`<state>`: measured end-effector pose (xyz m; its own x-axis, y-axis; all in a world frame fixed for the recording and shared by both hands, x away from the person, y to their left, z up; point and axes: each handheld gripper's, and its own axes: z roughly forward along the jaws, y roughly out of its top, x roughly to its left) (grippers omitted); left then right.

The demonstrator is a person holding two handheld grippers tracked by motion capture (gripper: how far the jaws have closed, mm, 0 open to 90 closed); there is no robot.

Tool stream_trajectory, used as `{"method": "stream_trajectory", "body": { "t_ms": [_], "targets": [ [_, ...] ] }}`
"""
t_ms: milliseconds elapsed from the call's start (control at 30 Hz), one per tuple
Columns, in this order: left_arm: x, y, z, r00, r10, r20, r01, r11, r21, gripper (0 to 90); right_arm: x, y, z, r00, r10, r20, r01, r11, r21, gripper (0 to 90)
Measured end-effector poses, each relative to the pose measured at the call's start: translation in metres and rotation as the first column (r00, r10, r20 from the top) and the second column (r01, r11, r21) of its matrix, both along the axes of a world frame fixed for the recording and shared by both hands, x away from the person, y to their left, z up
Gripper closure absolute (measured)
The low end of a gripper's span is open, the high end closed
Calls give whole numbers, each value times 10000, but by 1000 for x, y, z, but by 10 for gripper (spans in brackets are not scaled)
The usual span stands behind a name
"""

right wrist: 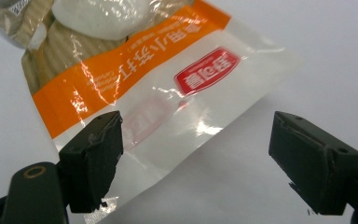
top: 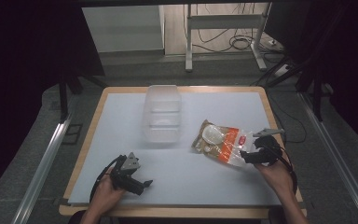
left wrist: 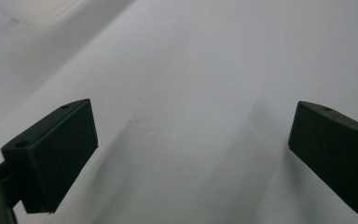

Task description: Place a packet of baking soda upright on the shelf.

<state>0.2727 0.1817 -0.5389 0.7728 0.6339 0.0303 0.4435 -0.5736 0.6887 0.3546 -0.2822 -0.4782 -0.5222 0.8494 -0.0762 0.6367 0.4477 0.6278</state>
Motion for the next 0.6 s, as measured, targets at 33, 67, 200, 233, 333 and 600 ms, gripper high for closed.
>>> {"method": "stream_trajectory", "body": {
  "t_ms": [33,67,200,233,333,600],
  "targets": [
    [0,0,0,10000,0,-2,0,10000,-7,14,1,1,-2,10000,32,-73,-32,10000,21,173],
    [0,0,0,10000,2,-4,-2,10000,-14,14,2,1,-5,9998,47,-178,-47,10000,33,173],
    [0,0,0,10000,-3,-1,3,10000,-3,14,4,4,-12,9988,233,-423,-230,9997,67,173],
    [0,0,0,10000,-3,-2,3,10000,0,14,5,5,-13,9986,239,-470,-231,9996,182,173],
    [0,0,0,10000,6,-6,-6,10000,13,14,8,7,-16,9971,417,-644,-383,9979,517,178],
    [0,0,0,10000,-2,12,2,10000,0,14,8,2,-14,9968,147,-783,-103,9984,554,216]
  ]
}}
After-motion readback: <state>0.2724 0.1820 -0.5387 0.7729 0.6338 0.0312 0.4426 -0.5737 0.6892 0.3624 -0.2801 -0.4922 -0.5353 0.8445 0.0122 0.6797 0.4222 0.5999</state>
